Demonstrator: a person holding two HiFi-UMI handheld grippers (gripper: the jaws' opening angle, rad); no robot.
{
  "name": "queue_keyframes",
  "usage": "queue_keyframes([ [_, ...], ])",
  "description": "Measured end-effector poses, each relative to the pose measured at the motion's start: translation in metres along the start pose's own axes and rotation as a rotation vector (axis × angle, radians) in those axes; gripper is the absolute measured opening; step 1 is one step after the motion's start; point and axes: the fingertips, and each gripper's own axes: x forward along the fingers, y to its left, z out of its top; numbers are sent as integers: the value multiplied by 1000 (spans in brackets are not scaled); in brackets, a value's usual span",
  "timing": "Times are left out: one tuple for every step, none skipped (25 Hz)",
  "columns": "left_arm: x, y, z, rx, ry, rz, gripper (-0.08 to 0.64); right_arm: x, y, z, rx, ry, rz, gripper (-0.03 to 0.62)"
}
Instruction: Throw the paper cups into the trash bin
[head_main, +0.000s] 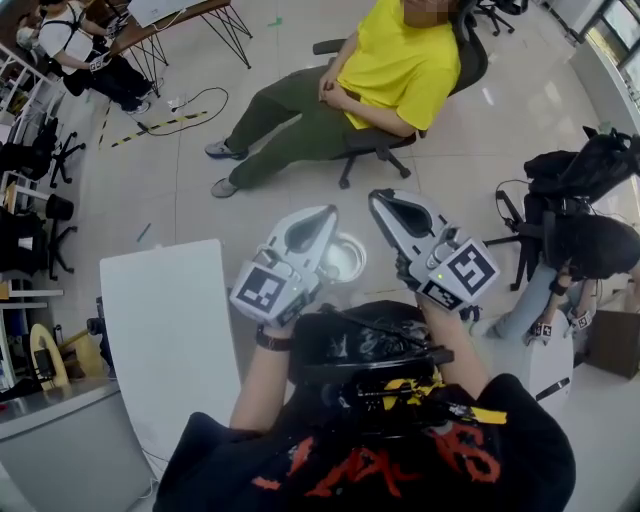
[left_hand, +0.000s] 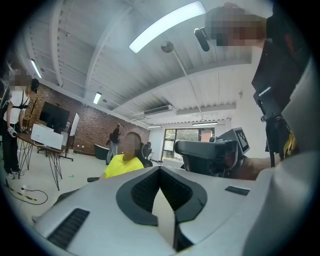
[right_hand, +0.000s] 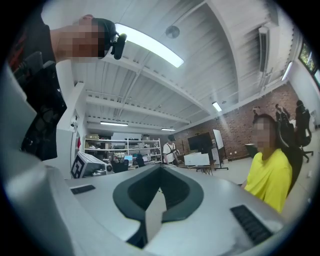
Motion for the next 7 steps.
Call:
queue_keyframes([
  [-2, 1, 0, -2, 0, -2, 5, 1, 0, -1, 3, 1, -4, 0],
  [-4, 3, 0, -4, 0, -6, 5, 2, 0, -2, 5, 2, -8, 0],
  [-6, 5, 1, -4, 1, -9, 5, 3, 1, -3, 8, 3, -11, 0],
  [-8, 6, 2, -5, 4, -12, 5, 5, 1, -4, 11, 4, -15, 0],
  [-8, 7, 3, -5, 9, -15, 5, 6, 2, -4, 14, 4, -18, 0],
  [-9, 7, 4, -5, 14, -16, 5, 8, 4, -5, 17, 5, -22, 0],
  [-9, 8, 5, -5, 19, -17, 5, 10, 5, -6, 20, 6, -25, 0],
])
